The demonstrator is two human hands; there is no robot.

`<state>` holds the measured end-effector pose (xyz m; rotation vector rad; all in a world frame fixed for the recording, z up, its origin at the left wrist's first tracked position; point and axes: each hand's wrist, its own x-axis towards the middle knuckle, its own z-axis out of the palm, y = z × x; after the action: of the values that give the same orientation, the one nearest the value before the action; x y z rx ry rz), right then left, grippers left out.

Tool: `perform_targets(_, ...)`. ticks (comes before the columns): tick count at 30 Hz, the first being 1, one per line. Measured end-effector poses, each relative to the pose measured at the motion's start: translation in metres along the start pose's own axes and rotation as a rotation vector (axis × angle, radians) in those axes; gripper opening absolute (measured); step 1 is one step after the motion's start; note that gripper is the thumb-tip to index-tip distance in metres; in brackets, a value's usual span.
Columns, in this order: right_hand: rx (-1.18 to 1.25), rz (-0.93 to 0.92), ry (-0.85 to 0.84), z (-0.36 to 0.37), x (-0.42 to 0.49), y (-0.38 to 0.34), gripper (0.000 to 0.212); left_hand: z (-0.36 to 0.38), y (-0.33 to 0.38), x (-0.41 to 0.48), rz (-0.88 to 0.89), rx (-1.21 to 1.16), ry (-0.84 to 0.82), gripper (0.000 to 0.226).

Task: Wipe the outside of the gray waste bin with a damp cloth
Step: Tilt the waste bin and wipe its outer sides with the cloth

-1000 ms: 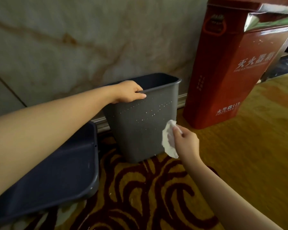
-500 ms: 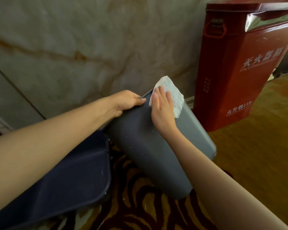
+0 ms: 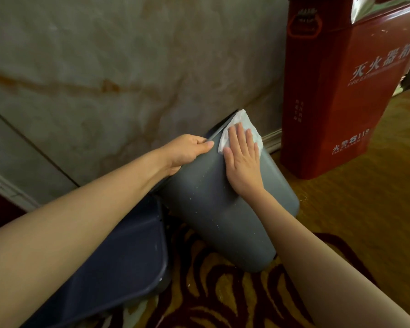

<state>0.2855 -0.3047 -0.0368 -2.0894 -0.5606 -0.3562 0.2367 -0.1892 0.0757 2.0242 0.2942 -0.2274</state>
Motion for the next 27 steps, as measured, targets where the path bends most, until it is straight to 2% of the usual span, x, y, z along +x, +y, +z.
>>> perform_targets(4,0.071,0.228,-0.040,0.001,-0.035,0.034,0.049,-0.002,0.000,0.009,-0.009,0.062,0.081,0.035)
perform_targets(8,0.127,0.403,-0.005,-0.001,-0.083,0.074,0.048,-0.006,-0.002,0.011,-0.031,-0.015,0.067,0.028)
perform_targets(14,0.206,0.516,0.053,-0.002,-0.096,0.076,0.048,-0.007,0.000,0.013,-0.059,-0.085,0.049,0.020)
perform_targets(17,0.210,0.393,-0.026,0.000,-0.078,0.051,0.046,-0.009,-0.001,0.010,-0.092,-0.089,0.064,0.024)
perform_targets(22,0.183,-0.022,-0.118,0.008,-0.055,-0.025,0.047,-0.003,0.003,0.009,-0.212,-0.145,0.037,0.027)
perform_targets(27,0.142,-0.148,-0.151,0.022,-0.077,-0.070,0.050,-0.008,0.007,0.005,-0.294,-0.155,0.030,0.033)
